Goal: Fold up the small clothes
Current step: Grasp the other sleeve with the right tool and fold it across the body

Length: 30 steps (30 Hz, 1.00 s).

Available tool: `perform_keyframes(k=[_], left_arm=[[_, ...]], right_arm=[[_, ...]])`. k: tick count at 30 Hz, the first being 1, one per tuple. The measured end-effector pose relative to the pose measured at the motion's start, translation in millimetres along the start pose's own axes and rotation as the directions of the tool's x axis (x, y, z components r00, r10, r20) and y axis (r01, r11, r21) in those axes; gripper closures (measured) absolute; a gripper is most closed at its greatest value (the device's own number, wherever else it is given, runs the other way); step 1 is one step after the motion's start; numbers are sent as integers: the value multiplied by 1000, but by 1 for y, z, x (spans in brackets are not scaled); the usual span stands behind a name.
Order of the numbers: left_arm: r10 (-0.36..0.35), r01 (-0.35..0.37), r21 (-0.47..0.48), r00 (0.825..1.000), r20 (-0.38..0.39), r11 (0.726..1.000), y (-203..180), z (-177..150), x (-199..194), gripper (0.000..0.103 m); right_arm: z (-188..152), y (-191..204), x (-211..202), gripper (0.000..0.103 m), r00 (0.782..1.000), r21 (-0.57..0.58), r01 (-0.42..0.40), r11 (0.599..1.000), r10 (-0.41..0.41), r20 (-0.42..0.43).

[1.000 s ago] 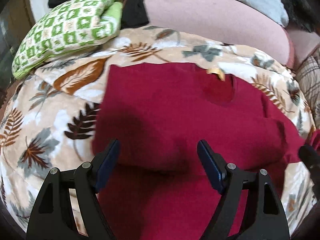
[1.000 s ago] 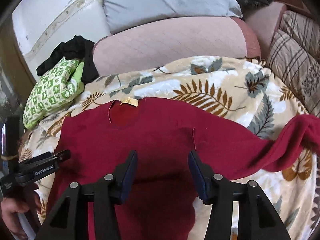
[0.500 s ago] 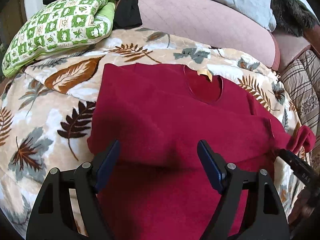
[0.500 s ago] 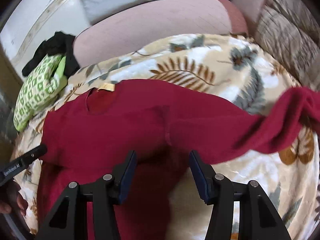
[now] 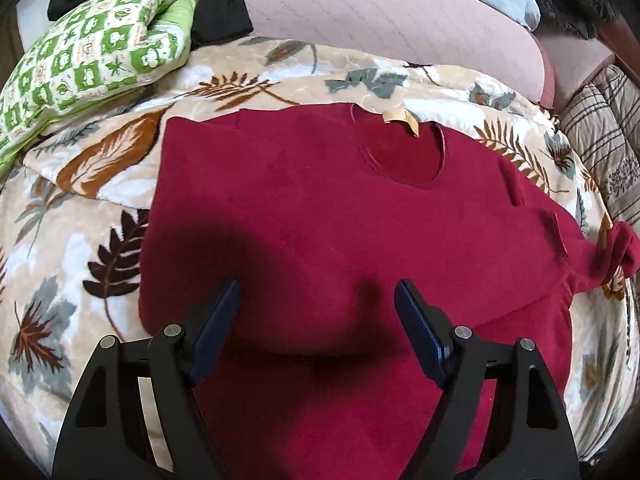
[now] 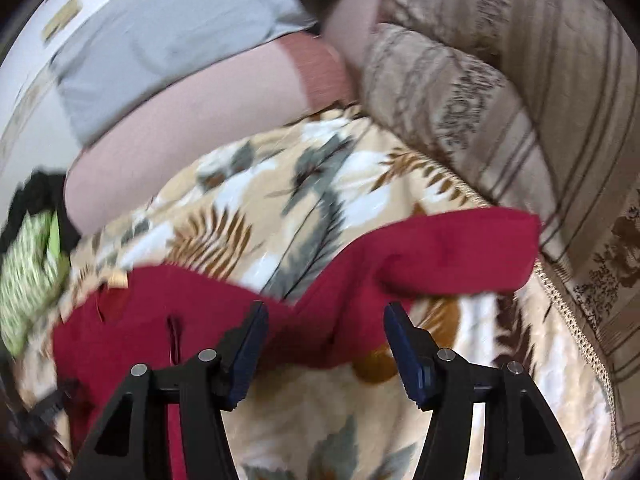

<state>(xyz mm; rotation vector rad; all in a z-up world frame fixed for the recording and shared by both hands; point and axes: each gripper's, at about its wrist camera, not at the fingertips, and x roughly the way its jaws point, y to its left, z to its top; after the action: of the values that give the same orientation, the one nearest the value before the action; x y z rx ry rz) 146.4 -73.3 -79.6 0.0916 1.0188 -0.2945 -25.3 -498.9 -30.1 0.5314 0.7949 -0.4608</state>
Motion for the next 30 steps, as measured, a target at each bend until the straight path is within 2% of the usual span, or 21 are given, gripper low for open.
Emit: perform_keyframes(k=[4, 8, 11, 15, 16, 18, 21, 23, 28, 30], left_arm=[[-9, 9, -2, 1000, -4, 1000, -2, 1, 2, 23], [-21, 21, -5, 1000, -7, 1000, -3, 1, 0, 23], [-25, 26, 3, 1000, -11, 1000, -6, 2, -1, 23], [-40, 40, 17, 999, 2, 999, -12, 6, -8, 23], [-44, 44, 15, 999, 4, 999, -14, 7, -10, 23], [-56, 56, 13, 998, 0, 998, -17, 6, -12, 23], [-54, 54, 25, 999, -8, 998, -20, 4, -14, 23], [-51, 51, 33, 999, -8, 998, -21, 2, -15, 23], [-48, 49, 38, 999, -12, 998, -21, 2, -13, 23], [-64, 64, 24, 998, -11, 998, -21, 3, -14, 23]], right_arm=[[12, -38, -5, 44, 998, 78, 56, 995, -57, 13], [20, -51, 3, 44, 1000, 152, 8, 988, -4, -24], [29, -38, -1, 44, 1000, 132, -24, 991, 23, 6], [42, -25, 1, 43, 998, 63, -8, 998, 5, 57], [43, -23, 8, 43, 999, 19, -25, 1000, 24, 49], [37, -24, 29, 44, 999, -21, -6, 1000, 5, -32], [9, -52, 51, 43, 988, 27, 67, 997, -63, -140], [-2, -74, 48, 43, 983, 51, 74, 996, -64, -170], [11, -127, -7, 41, 1000, 198, -2, 980, 3, -4], [28, -137, -16, 29, 999, 222, 29, 975, -38, 36]])
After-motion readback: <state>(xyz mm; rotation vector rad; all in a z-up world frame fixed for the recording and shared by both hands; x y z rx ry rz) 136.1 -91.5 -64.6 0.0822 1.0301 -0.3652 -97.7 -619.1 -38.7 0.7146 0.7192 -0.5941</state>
